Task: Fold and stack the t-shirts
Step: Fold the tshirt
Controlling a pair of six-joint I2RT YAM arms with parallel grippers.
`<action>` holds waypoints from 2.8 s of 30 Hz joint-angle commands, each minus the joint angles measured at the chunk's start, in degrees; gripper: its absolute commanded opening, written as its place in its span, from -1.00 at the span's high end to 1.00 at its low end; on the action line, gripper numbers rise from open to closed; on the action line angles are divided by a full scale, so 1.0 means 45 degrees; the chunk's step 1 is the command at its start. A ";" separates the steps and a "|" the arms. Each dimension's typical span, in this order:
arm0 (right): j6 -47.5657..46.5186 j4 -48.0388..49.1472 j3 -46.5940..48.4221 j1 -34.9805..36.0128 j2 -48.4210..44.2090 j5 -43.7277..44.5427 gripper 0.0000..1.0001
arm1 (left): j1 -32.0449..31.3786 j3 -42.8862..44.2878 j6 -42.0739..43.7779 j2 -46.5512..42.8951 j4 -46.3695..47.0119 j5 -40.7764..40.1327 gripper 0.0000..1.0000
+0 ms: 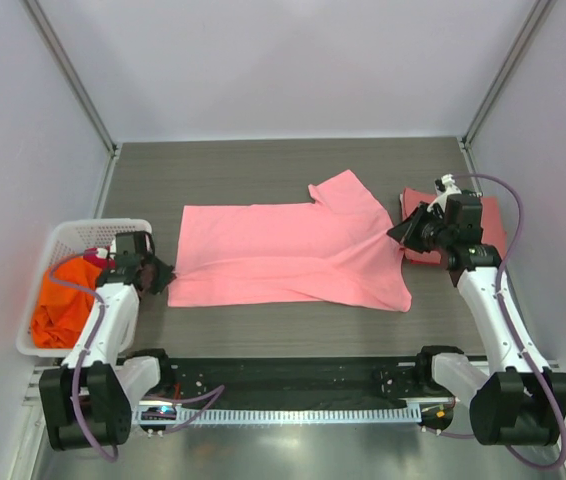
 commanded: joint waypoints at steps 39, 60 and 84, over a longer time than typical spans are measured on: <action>0.2509 -0.0874 -0.1397 0.0059 -0.1781 0.3219 -0.11 | -0.1895 0.1573 -0.0241 -0.1737 -0.1623 -0.2253 -0.54; 0.5167 -0.2431 -0.4796 0.0430 -0.1650 0.6374 -0.10 | -0.3827 -0.0870 -0.2917 -0.2953 -0.1997 -0.2910 -0.40; 0.5637 -0.0670 -0.5207 0.0430 -0.1121 0.7136 0.98 | -0.4336 -0.2119 -0.4167 -0.1215 -0.0845 -0.4319 -0.01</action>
